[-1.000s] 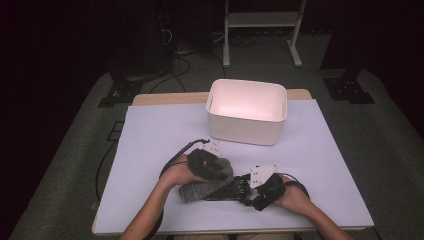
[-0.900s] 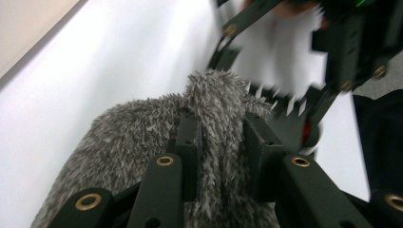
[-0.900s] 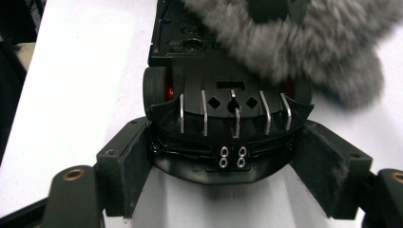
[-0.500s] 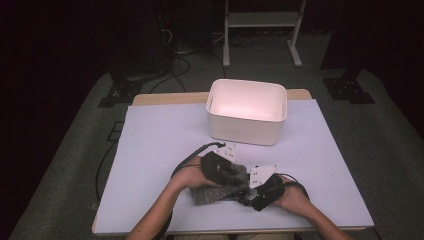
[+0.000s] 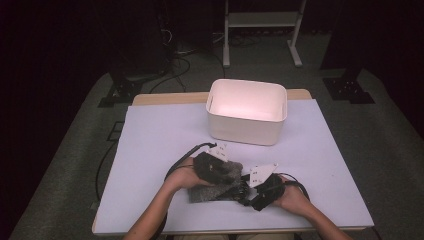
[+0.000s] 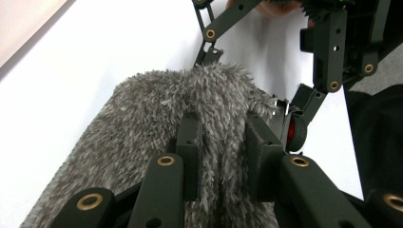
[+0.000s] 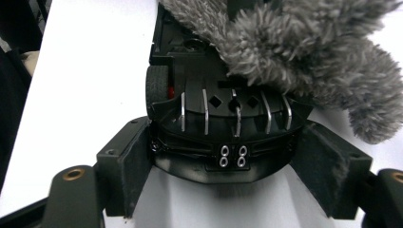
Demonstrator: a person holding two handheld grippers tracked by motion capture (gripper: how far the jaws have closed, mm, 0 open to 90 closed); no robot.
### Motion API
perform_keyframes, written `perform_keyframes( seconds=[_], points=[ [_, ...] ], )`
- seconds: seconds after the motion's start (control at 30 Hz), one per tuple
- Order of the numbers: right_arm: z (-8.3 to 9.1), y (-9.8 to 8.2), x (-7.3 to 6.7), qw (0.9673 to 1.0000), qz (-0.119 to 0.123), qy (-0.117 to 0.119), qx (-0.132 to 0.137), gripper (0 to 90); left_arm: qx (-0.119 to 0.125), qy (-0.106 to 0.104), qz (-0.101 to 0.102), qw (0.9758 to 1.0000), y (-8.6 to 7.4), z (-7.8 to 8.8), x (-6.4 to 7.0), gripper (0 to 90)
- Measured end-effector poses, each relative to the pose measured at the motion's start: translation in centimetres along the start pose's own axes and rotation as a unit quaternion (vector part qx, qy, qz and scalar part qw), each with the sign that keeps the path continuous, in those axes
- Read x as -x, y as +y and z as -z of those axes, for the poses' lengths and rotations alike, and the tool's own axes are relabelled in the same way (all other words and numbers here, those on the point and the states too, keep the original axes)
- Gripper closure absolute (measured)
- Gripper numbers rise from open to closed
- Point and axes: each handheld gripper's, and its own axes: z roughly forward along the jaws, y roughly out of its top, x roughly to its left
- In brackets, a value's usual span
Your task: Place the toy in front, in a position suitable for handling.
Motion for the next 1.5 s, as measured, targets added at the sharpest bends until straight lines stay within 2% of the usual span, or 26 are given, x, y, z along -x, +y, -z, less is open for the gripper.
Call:
perform_keyframes(
  seconds=[0.07,0.17,0.23,0.3,0.53,0.7,0.83,0.93,1.13,1.2,1.27,1.37,1.47,1.5],
  points=[
    [0.0,0.0,0.0,1.0,0.003,-0.002,-0.003,23.4,0.004,-0.013,-0.004,0.9999,0.2,-0.3,0.3,71.6],
    [-0.1,-0.1,-0.1,1.0,0.007,-0.002,-0.005,23.4,0.009,-0.046,-0.017,0.9988,0.5,-0.7,0.9,71.4],
    [-0.1,-0.1,-0.1,1.0,0.006,-0.002,-0.005,23.4,0.005,-0.052,-0.026,0.9983,0.7,-0.8,1.3,70.9],
    [-0.1,-0.1,-0.2,0.9999,0.01,-0.004,-0.006,23.4,0.0,-0.05,-0.022,0.9985,0.6,-0.7,1.3,70.8],
    [0.0,-0.3,0.0,1.0,0.004,0.003,-0.005,23.4,-0.027,-0.016,-0.013,0.9994,-0.8,0.8,0.8,71.0],
    [0.4,-0.7,0.3,0.9999,-0.004,0.009,-0.004,23.4,-0.027,-0.007,0.012,0.9995,-2.4,1.6,0.0,70.9],
    [0.8,-1.3,0.7,0.9999,-0.007,0.011,-0.006,23.4,-0.036,0.007,0.025,0.999,-3.2,2.3,-0.5,70.8],
    [0.8,-1.6,0.8,0.9997,-0.014,0.016,-0.007,23.3,-0.026,0.002,0.034,0.9991,-3.4,2.4,-0.6,70.7],
    [0.7,-1.7,1.1,0.9987,-0.043,0.027,-0.011,22.2,-0.019,-0.018,0.02,0.9995,-2.5,1.3,0.0,70.7],
    [0.7,-1.6,1.0,0.9984,-0.049,0.025,-0.016,20.0,-0.024,-0.022,0.011,0.9994,-2.1,1.0,0.4,70.7],
    [0.8,-1.5,0.8,0.9985,-0.044,0.023,-0.024,19.3,-0.026,-0.019,0.006,0.9995,-1.9,0.8,0.8,70.7],
    [1.0,-1.7,0.6,0.9979,-0.052,0.026,-0.027,18.3,-0.039,-0.008,-0.004,0.9992,-1.7,0.7,1.1,70.9],
    [1.2,-1.7,0.7,0.9958,-0.08,0.036,-0.026,16.1,-0.043,-0.005,-0.009,0.999,-1.7,0.7,1.5,71.1],
    [1.3,-1.7,0.7,0.996,-0.078,0.037,-0.025,15.8,-0.042,-0.005,-0.011,0.999,-1.7,0.7,1.6,71.1]
  ],
)
